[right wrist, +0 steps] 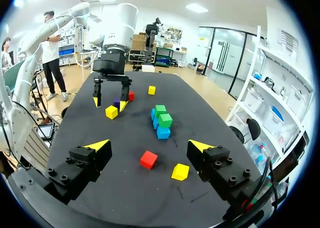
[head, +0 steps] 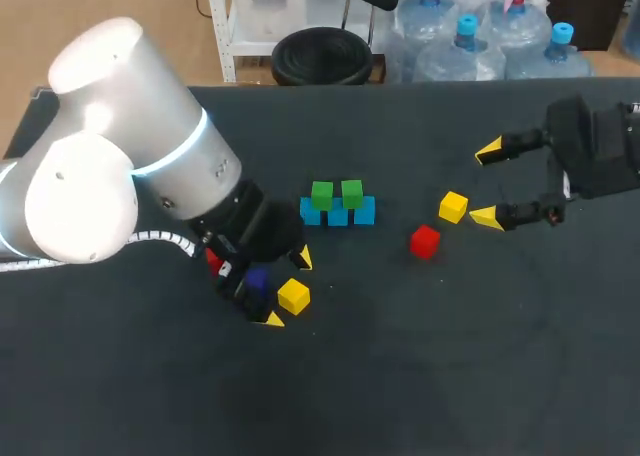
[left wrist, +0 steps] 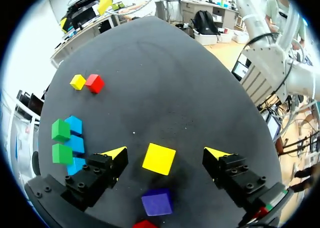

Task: Place the blue cubes, place green cubes on the blue cubes, place the yellow cubes on the green cubes, then place the red cubes on the yellow cubes, and place purple cube on the red cubes.

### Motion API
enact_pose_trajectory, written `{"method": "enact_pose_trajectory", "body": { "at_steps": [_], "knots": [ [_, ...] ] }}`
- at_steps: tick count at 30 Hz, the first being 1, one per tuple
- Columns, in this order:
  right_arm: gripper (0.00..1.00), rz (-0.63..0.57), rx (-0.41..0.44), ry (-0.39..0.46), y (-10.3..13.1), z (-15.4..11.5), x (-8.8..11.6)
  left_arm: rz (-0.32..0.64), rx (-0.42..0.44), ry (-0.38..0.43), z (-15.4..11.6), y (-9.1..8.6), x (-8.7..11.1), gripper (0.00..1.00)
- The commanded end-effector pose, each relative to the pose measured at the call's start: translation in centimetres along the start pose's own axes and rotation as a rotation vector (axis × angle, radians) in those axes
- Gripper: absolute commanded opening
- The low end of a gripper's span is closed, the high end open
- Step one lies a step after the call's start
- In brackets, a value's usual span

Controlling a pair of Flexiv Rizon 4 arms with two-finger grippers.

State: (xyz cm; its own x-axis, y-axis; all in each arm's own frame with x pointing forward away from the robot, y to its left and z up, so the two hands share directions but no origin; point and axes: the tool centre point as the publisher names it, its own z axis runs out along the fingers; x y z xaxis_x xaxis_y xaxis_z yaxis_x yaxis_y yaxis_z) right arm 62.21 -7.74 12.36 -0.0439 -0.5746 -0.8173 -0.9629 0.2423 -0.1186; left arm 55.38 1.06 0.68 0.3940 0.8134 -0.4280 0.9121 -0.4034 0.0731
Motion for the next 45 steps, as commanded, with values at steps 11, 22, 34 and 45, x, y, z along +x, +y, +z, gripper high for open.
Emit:
{"method": "enact_pose_trajectory", "body": {
  "at_steps": [11, 22, 34, 45],
  "knots": [
    [1.0, 0.0, 0.001, 0.002, 0.0, 0.0, 0.0, 0.06, 0.035, 0.018, -0.2, 1.5, 0.9, 0.89],
    [1.0, 0.0, 0.001, 0.002, 0.0, 0.0, 0.0, 0.087, 0.046, 0.011, 0.1, 1.7, 0.7, 0.64],
    [1.0, 0.0, 0.001, 0.002, 0.0, 0.0, 0.0, 0.076, 0.039, 0.0, 0.4, 1.3, 0.6, 0.4],
    [1.0, 0.0, 0.001, 0.002, 0.0, 0.0, 0.0, 0.055, 0.013, -0.002, -0.7, 1.5, -0.2, 0.0]
  ]
}}
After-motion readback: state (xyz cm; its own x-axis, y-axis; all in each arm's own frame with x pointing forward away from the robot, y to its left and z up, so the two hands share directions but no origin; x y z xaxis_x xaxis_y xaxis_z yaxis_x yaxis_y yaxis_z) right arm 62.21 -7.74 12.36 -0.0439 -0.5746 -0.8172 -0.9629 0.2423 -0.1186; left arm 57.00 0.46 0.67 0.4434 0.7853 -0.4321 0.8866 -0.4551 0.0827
